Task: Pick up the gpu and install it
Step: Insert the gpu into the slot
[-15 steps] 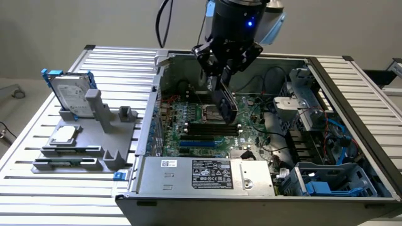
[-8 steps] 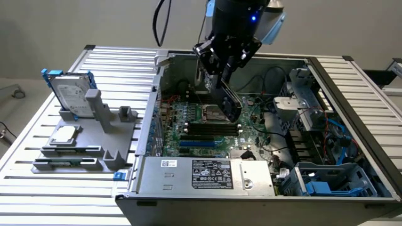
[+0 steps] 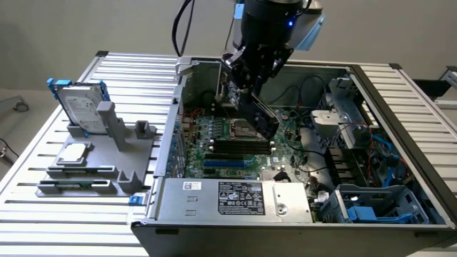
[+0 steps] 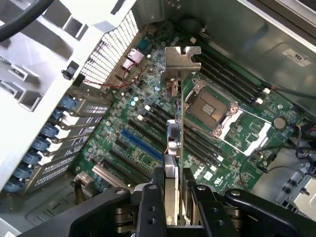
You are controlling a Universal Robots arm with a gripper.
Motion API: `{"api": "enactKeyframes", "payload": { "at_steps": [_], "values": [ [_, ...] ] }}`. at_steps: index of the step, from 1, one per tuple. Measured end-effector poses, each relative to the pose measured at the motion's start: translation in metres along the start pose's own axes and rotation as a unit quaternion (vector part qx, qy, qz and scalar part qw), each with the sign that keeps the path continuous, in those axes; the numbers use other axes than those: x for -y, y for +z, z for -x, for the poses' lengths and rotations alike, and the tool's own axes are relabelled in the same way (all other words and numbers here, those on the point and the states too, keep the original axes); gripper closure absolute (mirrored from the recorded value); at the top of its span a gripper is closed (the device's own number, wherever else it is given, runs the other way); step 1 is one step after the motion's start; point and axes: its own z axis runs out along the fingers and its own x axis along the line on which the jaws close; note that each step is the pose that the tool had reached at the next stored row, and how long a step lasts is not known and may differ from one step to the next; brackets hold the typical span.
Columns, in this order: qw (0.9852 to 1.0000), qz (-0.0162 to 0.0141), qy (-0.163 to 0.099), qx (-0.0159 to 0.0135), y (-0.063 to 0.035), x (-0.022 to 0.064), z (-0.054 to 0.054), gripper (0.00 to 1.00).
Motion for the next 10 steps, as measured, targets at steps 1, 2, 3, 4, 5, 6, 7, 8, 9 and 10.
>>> {"api": "enactKeyframes", "payload": {
  "at_steps": [1,2,3,4,5,6,7,8,9,10],
  "values": [
    [1.0000,-0.0004,-0.009,-0.0006,0.0007,0.0000,0.0000,0.74],
    [0.9998,-0.0008,-0.018,-0.0013,0.0013,0.0001,0.0001,0.74],
    [0.9996,-0.0012,-0.027,-0.0019,0.0021,0.0002,0.0001,0.74],
    [0.9994,-0.0016,-0.036,-0.0026,0.0028,0.0002,0.0001,0.74],
    [0.9990,-0.0020,-0.045,-0.0032,0.0037,0.0003,0.0002,0.74],
    [0.9985,-0.0024,-0.054,-0.0039,0.0046,0.0004,0.0002,0.74],
    [0.9980,-0.0028,-0.064,-0.0046,0.0057,0.0005,0.0003,0.74],
    [0.9974,-0.0032,-0.072,-0.0052,0.0066,0.0005,0.0004,0.74],
    [0.9967,-0.0036,-0.081,-0.0059,0.0076,0.0006,0.0004,0.74],
    [0.9959,-0.0040,-0.090,-0.0066,0.0085,0.0006,0.0004,0.74]
  ]
}}
